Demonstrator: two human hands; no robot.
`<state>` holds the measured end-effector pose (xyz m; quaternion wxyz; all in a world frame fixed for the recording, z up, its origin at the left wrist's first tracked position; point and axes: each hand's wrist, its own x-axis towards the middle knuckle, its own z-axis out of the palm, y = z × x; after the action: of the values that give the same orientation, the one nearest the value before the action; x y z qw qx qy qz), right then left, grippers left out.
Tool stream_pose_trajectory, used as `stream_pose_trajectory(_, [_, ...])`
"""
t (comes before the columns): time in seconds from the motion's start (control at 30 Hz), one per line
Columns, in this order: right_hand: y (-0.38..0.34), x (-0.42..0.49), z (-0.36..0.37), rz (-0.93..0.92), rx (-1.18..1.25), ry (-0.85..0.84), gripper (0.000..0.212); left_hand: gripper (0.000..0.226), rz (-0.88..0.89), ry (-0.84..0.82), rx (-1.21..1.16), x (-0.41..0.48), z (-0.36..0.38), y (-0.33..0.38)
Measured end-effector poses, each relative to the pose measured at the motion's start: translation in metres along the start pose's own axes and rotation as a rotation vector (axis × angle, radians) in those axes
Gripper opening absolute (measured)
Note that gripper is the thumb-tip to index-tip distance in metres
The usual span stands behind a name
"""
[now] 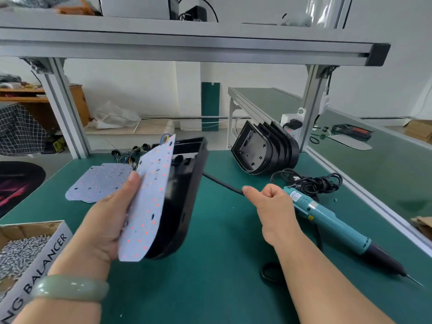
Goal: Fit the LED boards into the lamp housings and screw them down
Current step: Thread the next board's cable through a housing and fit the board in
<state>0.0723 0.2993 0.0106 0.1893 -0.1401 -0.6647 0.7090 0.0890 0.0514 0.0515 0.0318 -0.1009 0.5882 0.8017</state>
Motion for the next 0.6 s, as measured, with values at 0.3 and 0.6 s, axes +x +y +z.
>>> stream_pose_trajectory(0.3, [0.001,-0.022,0.008,-0.295,-0.282,-0.350,0.070,0.040,-0.086,-0.299,0.207,0.000,0.010,-0.019])
stream_pose_trajectory(0.6, [-0.007,-0.035,0.024,-0.037,-0.016,-0.527,0.055,0.040,0.025,-0.318,0.164,-0.006,0.025,-0.022])
